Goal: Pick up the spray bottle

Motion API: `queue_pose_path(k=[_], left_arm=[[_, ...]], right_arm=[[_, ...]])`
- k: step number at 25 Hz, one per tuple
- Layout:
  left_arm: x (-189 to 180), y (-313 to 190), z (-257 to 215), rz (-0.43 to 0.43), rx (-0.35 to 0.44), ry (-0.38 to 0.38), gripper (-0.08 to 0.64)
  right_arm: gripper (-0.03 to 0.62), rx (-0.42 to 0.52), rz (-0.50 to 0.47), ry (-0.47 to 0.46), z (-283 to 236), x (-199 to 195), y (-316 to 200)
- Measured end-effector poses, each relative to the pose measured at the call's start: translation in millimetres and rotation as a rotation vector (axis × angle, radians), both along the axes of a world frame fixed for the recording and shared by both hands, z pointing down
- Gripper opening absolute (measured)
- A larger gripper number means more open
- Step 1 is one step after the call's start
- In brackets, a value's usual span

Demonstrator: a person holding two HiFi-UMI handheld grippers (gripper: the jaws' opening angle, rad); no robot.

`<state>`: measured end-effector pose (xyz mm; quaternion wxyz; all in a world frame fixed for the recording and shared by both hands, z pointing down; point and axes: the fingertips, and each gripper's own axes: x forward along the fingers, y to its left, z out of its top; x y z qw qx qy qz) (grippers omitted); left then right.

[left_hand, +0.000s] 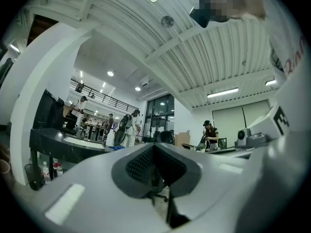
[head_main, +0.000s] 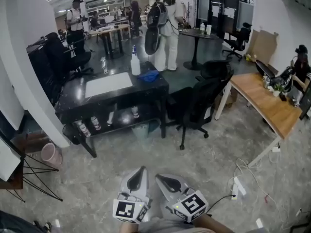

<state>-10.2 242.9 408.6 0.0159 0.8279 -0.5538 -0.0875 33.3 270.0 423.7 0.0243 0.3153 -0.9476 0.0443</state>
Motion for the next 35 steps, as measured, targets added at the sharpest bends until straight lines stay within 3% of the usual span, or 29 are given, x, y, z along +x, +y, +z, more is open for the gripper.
queue_pose_path(k=[5, 8, 12, 19, 28, 35], left_arm=[[-1.8, -30.0, 2.5, -0.008, -0.006, -0.004, -0.002], [-2.1, -51.6, 2.5, -0.012, -0.004, -0.016, -0.002], [-10.9, -85.7, 6.3, -0.023, -0.064, -0.041, -0.002], [-23.2, -159.4, -17.2, -0.062, -0.019, -0.053, -0.002], [-6.1, -234.5, -27.0, -0.072, 0.013, -0.075, -0.002], [-17.0, -268.7, -6.2, -0.104, -0.033, -0.062, -0.002]], right_arm=[[0.002, 0.067, -0.069, 0.024, -5.6, -13.0, -14.7], [0.002, 0.046, -0.065, 0.042, 0.3, -13.9, -38.0], [0.002, 0.032, -0.039, 0.036, -0.7, -18.6, -84.0], [0.002, 0.055, -0.083, 0.046, -16.7, -26.1, -153.1], [0.002, 0.062, -0.111, 0.077, -21.4, -12.3, -224.8], [0.002, 0.039, -0.109, 0.085, -7.2, -11.8, -254.6]])
